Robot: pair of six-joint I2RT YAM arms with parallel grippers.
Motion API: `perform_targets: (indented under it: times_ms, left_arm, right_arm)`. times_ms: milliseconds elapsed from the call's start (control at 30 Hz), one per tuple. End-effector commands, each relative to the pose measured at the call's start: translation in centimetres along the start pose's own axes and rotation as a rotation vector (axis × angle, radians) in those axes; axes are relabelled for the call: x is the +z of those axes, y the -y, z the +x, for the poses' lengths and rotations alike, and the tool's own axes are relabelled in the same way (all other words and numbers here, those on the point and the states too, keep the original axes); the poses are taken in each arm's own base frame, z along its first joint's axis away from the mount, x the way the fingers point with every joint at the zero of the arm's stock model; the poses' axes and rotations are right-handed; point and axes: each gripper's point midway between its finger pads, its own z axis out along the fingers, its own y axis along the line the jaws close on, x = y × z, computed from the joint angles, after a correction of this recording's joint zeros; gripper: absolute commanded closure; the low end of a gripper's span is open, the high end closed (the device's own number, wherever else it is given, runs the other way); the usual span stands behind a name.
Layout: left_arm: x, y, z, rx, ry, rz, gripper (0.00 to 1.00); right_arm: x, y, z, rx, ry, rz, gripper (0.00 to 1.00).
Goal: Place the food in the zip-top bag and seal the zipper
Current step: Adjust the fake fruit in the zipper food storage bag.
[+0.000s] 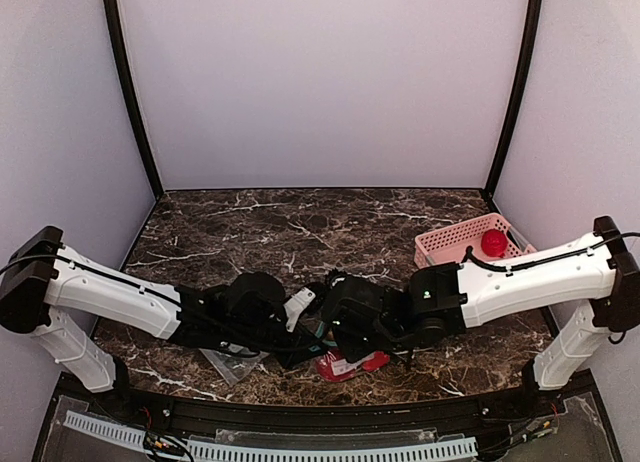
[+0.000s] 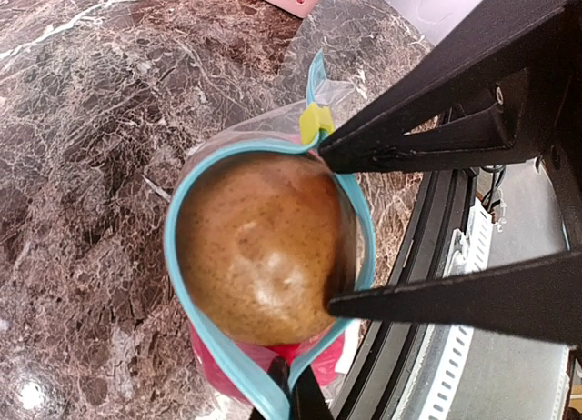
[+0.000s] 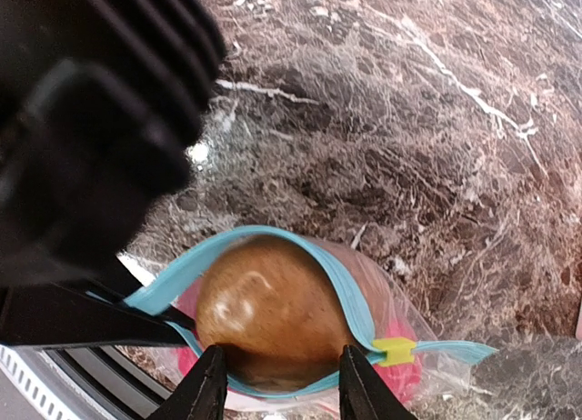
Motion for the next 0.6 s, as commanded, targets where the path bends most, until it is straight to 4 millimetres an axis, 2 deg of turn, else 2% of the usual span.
perform_targets:
  times_ms: [0, 100, 167, 267, 433, 567]
  left_arm:
    - [-2.1, 1.7, -3.6, 0.043, 0.118, 0.021, 0.99]
    - [-1.9, 1.6, -3.4, 0.045, 0.11, 0.021, 0.99]
    - [-1.6, 2.2, -3.2, 0.053, 0.094, 0.054, 0.99]
    - [-0.9, 3.1, -2.6, 0.061, 0.054, 0.11, 0.99]
    - [-0.7, 3.8, -2.8, 0.072, 0.048, 0.139, 0.99]
    - [-0.4, 3.8, -2.8, 0.072, 0.041, 0.136, 0.99]
  right_arm:
    - [0.6, 4.7, 6.1, -0.09, -0.217, 0.197, 0.59]
    - [0.3, 5.0, 6.4, -0.071, -0.227, 0.199, 0.59]
    - [-0.2, 4.5, 5.9, -0.056, -0.211, 0.168, 0.59]
    - [-1.6, 3.1, 3.8, -0.028, -0.151, 0.078, 0.57]
    - [-4.3, 1.1, 0.2, 0.025, -0.035, -0.053, 0.52]
    - [-4.8, 0.2, -0.9, 0.035, 0.003, -0.105, 0.51]
